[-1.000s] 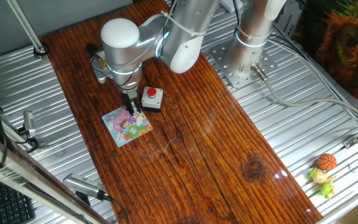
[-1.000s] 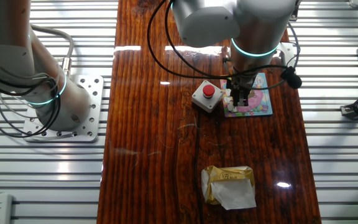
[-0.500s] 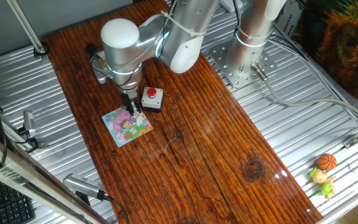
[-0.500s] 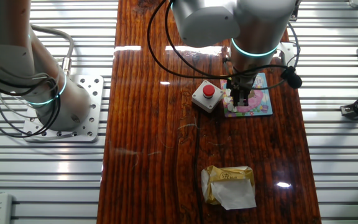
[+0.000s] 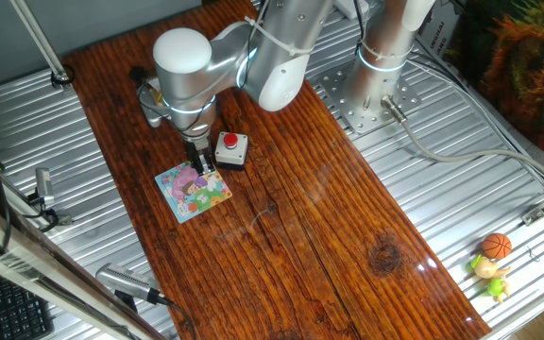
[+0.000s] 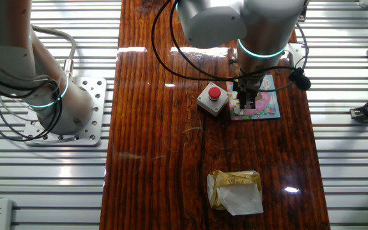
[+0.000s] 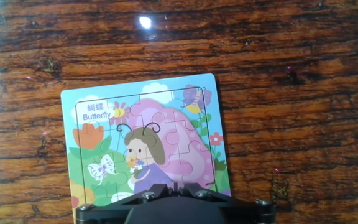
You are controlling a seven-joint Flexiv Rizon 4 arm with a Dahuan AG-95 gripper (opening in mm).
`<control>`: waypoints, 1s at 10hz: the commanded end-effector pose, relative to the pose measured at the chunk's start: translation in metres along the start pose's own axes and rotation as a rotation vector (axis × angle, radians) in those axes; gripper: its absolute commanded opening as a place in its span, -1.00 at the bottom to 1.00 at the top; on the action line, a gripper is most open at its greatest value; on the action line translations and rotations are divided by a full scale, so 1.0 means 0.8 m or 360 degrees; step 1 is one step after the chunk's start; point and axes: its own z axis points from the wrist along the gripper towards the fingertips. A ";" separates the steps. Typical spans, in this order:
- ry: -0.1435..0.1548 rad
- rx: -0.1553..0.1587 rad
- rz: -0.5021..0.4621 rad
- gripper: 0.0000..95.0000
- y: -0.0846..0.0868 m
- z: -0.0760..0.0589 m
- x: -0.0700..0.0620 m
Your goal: Assemble one piece of a puzzle
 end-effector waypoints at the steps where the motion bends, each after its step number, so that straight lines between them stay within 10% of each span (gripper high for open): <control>1: 0.0001 0.0000 0.0000 -1.00 0.000 0.000 0.000; 10: 0.0021 0.0001 -0.0016 -1.00 0.000 -0.014 0.001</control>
